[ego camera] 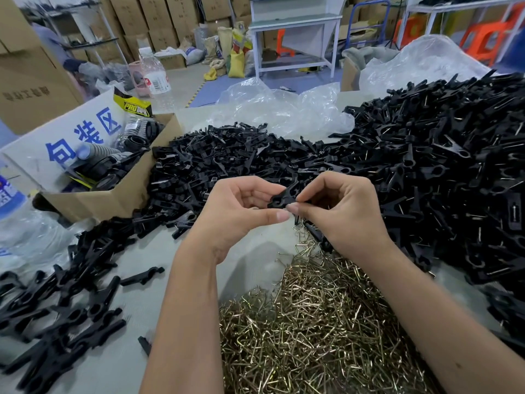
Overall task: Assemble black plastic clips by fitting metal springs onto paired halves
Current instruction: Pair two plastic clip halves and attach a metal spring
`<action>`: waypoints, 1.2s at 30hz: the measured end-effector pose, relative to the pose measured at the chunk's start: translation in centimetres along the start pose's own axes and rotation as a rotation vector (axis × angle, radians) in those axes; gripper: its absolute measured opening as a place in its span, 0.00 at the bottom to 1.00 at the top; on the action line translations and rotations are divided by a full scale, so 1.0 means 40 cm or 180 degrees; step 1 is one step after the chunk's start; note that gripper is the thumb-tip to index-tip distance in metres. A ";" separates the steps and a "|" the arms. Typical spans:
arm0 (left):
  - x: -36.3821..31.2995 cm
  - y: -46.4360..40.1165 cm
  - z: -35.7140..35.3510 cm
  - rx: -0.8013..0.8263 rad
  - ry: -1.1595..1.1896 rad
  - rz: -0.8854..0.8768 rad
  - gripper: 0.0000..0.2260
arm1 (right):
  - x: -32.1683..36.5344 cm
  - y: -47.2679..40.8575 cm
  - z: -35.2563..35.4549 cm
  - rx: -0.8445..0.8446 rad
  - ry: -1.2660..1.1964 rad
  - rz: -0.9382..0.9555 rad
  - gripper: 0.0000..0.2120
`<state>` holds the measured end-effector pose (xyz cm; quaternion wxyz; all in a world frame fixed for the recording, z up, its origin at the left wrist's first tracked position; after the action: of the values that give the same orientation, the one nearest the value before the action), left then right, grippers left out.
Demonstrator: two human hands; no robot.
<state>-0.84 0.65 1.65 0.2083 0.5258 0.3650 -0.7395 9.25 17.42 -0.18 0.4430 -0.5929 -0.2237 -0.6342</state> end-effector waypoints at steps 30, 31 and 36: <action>0.059 -0.017 0.049 -0.1187 -0.0439 -0.0549 0.10 | 0.038 0.021 -0.030 0.0416 0.3668 0.0116 0.07; 0.059 -0.017 0.049 -0.1191 -0.0435 -0.0548 0.09 | 0.042 0.017 -0.026 0.0477 0.3651 0.0021 0.08; 0.057 -0.016 0.048 -0.1213 -0.0460 -0.0496 0.09 | 0.047 0.019 -0.036 0.0780 0.3812 -0.0472 0.15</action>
<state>-3.29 -0.22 0.10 0.2718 0.3927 0.5219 -0.7068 9.26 15.30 1.13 0.5114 -0.0614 -0.0479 -0.8558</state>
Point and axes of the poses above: each hand's wrist, its own y-axis away from the middle knuckle, its own z-axis out of the back of the hand, x = y × z, the point moved 2 cm from there along -y, towards the middle knuckle, and after that the axes turned 13 degrees about -z, right-handed, at the moved point
